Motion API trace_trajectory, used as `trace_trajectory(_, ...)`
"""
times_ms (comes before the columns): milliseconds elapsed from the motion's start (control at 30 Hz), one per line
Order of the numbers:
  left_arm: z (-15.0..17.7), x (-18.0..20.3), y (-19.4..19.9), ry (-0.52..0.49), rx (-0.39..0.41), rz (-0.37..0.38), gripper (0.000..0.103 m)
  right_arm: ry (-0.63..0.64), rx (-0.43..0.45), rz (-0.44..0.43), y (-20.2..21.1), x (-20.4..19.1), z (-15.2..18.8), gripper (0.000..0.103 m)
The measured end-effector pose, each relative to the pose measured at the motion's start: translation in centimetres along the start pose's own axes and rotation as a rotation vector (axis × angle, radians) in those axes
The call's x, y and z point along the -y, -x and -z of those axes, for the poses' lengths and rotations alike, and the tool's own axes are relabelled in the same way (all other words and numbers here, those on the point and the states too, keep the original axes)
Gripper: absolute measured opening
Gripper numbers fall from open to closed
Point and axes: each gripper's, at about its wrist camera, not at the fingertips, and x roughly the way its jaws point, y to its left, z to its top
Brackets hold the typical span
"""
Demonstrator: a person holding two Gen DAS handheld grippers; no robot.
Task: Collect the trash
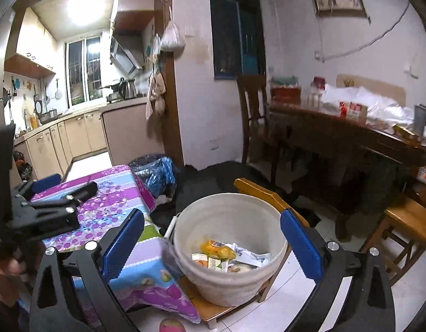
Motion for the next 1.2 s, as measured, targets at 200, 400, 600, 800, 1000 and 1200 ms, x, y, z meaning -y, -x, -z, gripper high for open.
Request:
trace_trajectory(200, 2.0, -1.6, 6.0, 0.020, 0.089, 0.012, 0.097, -0.007, 0.035, 0.017, 5.8, -3.7, 4.4, 0.098)
trace_trajectory(400, 4.0, -0.9, 9.4, 0.017, 0.125, 0.014, 0.097, -0.004, 0.074, 0.059, 10.8, -6.0, 8.3, 0.098)
trace_trajectory(600, 6.0, -0.1, 12.9, 0.002, 0.182, 0.020, 0.097, -0.015, 0.144, 0.102, 14.8, -5.6, 10.6, 0.098)
trace_trajectory(800, 7.8, 1.3, 15.1, -0.027, 0.206, 0.022, 0.097, -0.021, 0.284, 0.106, 19.2, -5.0, 12.1, 0.098)
trace_trajectory(1000, 9.5, 2.2, 16.9, -0.041, 0.209, 0.003, 0.097, -0.014, 0.289, 0.118, 21.3, -5.1, 13.6, 0.098)
trace_trajectory(1200, 9.8, 1.4, 17.4, -0.022, 0.205, -0.027, 0.097, -0.033, 0.309, 0.146, 22.6, -4.1, 13.8, 0.098)
